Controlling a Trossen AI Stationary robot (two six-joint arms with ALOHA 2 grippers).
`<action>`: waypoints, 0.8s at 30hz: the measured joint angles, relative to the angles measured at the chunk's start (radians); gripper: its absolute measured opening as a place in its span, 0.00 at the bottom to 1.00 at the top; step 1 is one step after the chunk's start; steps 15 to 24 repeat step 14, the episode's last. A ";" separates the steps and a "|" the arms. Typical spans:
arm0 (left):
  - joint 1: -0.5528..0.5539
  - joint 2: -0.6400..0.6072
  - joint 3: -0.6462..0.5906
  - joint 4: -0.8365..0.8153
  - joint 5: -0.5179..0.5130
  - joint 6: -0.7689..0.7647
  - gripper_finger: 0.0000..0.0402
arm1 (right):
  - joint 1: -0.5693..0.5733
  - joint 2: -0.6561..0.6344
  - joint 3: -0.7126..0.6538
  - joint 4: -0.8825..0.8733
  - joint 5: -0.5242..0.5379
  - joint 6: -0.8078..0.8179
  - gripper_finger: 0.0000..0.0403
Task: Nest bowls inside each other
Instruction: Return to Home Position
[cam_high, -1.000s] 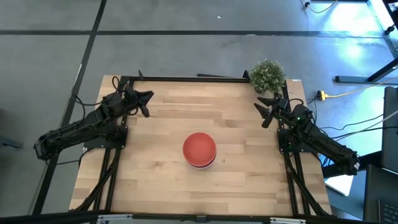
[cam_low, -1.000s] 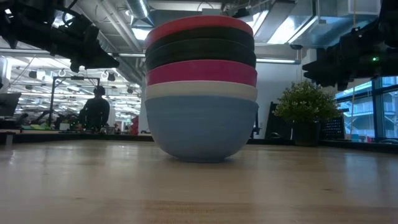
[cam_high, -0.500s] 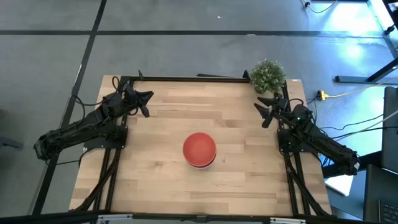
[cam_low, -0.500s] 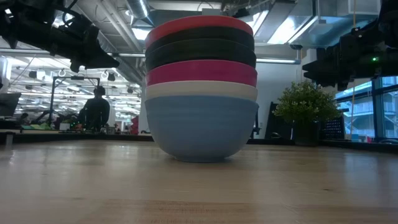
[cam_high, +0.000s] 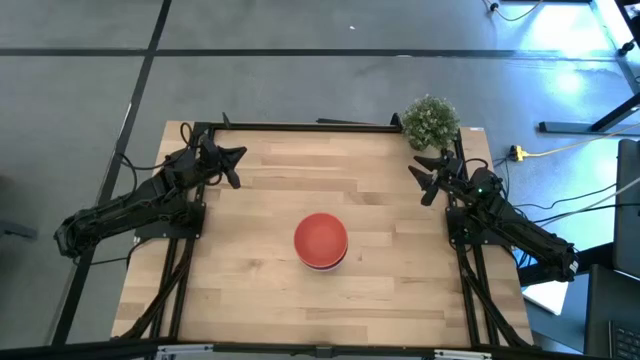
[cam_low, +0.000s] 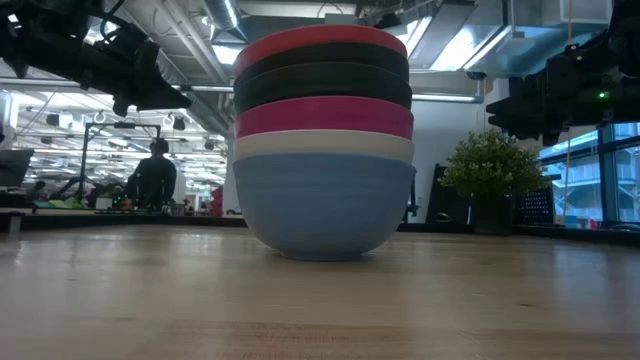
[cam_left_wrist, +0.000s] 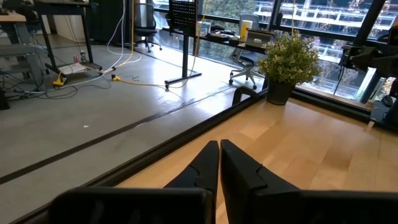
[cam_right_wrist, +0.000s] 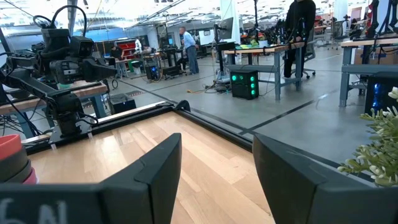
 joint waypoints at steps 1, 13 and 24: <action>0.000 0.000 0.000 0.000 0.000 0.000 0.02 | 0.000 0.000 0.000 0.000 0.000 0.000 0.50; 0.000 0.000 0.000 0.000 0.000 0.000 0.03 | 0.000 0.000 0.000 0.000 0.000 0.000 0.50; 0.000 0.000 0.000 0.000 0.000 0.000 0.04 | 0.000 0.000 0.000 0.000 0.000 0.000 0.50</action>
